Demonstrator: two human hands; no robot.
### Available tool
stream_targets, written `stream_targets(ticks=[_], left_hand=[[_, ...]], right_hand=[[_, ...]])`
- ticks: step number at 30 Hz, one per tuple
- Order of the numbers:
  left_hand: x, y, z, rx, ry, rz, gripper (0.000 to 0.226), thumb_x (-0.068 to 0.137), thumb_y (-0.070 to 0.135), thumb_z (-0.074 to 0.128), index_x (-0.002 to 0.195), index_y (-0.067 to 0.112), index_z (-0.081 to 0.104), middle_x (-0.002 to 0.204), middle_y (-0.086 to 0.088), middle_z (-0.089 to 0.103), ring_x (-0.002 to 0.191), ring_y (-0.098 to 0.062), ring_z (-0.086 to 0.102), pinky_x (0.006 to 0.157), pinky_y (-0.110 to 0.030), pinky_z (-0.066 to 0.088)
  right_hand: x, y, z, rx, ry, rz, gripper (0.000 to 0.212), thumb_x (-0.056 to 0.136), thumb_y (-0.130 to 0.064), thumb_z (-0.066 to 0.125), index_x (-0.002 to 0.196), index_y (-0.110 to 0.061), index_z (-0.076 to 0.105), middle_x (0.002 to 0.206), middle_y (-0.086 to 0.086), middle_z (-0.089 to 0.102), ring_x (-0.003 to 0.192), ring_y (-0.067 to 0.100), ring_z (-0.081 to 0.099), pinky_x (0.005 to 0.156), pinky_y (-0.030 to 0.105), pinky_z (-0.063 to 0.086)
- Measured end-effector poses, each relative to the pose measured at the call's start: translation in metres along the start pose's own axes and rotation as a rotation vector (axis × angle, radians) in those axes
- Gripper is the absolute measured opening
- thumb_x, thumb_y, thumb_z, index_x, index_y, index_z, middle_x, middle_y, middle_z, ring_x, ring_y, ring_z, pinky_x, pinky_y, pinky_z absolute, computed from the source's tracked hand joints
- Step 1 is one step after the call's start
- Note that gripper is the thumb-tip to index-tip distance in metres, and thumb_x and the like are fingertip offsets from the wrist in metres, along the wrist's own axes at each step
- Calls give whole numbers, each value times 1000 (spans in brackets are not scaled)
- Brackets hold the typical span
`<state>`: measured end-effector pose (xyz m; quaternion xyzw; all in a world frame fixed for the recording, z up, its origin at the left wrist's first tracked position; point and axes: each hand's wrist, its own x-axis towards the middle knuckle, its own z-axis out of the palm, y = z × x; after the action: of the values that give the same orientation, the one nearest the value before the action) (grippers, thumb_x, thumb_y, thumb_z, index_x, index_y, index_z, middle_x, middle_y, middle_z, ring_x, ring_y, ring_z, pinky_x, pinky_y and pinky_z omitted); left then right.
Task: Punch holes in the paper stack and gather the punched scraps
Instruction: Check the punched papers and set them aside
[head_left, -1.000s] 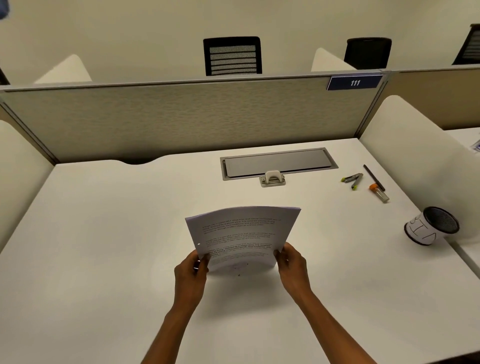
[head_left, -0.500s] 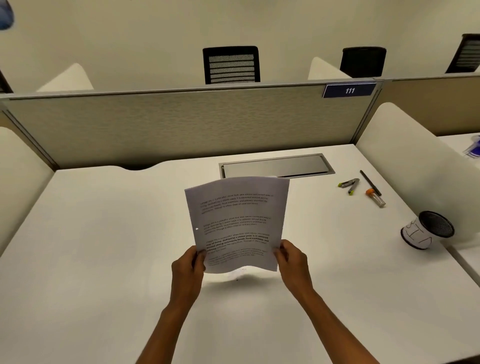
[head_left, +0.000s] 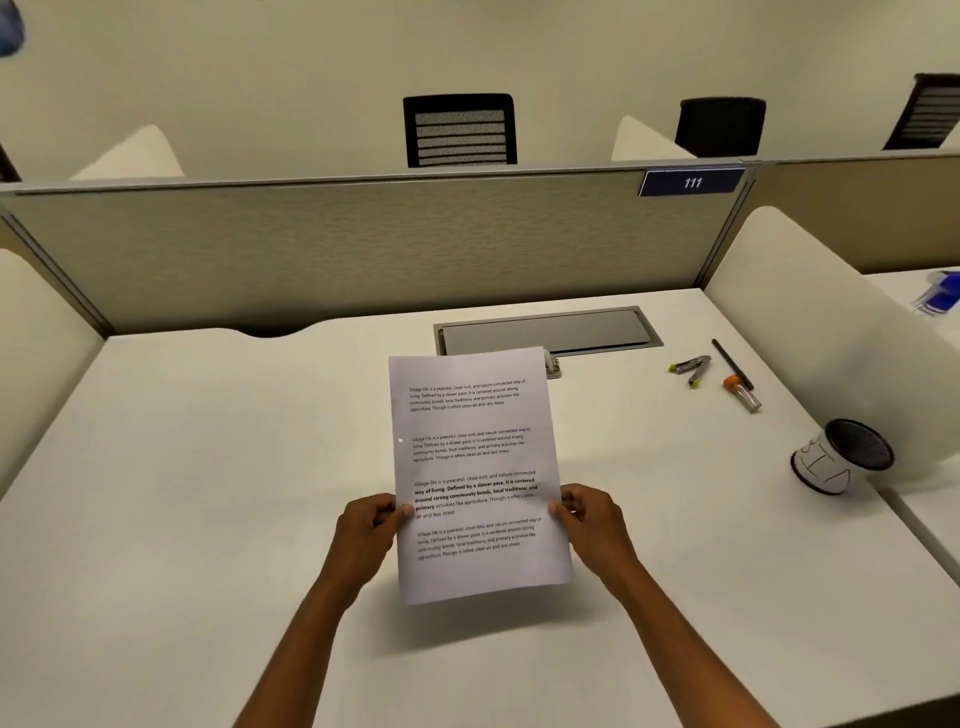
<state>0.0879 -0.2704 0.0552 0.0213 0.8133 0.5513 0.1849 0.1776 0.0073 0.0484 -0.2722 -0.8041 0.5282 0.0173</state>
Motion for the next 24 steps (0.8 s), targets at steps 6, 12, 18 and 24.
stream_targets(ticks=[6,12,18,24], left_hand=[[-6,-12,-3,-99,-54,-100,25,95,19,64,74,8,67,57,4,56,50,-14,32,44,-21,31],[-11,-27,0,-70,-112,-139,24,95,19,64,76,5,66,61,-1,58,49,-13,36,45,-22,33],[-13,-36,1,-99,-150,-174,24,96,16,63,78,-1,62,60,-2,50,45,-10,33,45,-23,28],[-16,-30,2,-146,-160,-206,18,96,14,63,84,3,58,73,-13,43,50,-15,28,47,-24,22]], right_hand=[[-5,9,-3,233,-118,149,12,90,-11,66,99,-11,73,93,2,77,86,21,74,77,36,60],[-19,21,-4,492,-151,293,11,86,-2,69,95,-4,73,97,12,76,86,24,74,66,27,59],[-27,36,-1,640,-193,416,18,85,2,68,103,3,70,102,18,74,90,30,72,74,35,59],[-16,38,-4,666,-242,481,18,83,4,68,101,4,69,99,20,74,85,31,73,73,38,58]])
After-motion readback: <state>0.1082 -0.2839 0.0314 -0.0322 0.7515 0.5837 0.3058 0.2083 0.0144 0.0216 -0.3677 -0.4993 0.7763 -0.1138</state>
